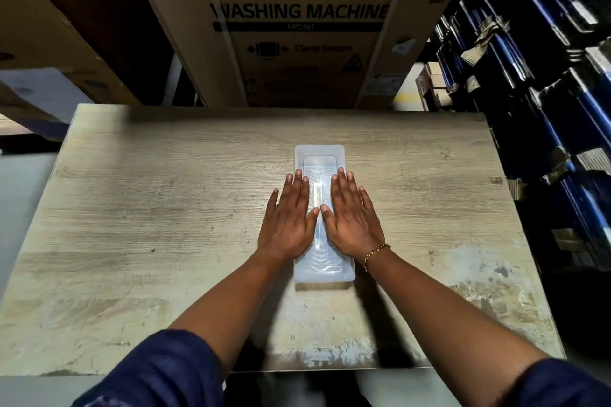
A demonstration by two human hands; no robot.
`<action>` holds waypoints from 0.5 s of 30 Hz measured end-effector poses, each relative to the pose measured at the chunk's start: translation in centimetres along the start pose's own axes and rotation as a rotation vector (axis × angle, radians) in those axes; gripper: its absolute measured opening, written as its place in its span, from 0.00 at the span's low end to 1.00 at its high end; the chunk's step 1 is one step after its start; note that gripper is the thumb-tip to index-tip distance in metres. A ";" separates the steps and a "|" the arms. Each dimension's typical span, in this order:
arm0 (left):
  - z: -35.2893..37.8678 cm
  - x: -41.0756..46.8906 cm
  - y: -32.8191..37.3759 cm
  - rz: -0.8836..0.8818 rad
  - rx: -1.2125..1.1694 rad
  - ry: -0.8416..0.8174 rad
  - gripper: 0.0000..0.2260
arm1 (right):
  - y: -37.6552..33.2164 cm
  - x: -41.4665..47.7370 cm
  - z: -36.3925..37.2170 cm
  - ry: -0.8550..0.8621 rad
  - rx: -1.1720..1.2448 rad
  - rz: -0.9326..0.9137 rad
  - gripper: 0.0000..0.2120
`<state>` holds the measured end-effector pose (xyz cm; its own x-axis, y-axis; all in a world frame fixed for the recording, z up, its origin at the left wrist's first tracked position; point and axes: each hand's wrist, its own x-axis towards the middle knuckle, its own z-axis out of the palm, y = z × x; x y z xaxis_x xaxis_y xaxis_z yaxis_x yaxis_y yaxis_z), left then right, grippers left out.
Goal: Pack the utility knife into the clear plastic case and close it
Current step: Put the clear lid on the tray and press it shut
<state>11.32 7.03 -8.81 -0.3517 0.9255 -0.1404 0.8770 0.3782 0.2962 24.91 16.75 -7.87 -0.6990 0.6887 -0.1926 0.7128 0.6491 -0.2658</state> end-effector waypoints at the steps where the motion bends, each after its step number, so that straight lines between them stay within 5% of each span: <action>1: 0.1 0.1 -0.1 0.003 0.000 -0.006 0.30 | 0.0 0.1 0.1 -0.006 -0.004 0.000 0.34; 15: 0.3 0.0 0.1 0.003 0.002 -0.003 0.31 | 0.2 0.0 0.7 0.025 0.012 0.007 0.34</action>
<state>11.49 7.06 -9.10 -0.3481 0.9266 -0.1423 0.8786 0.3754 0.2951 25.00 16.65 -8.57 -0.6919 0.7015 -0.1709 0.7171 0.6400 -0.2759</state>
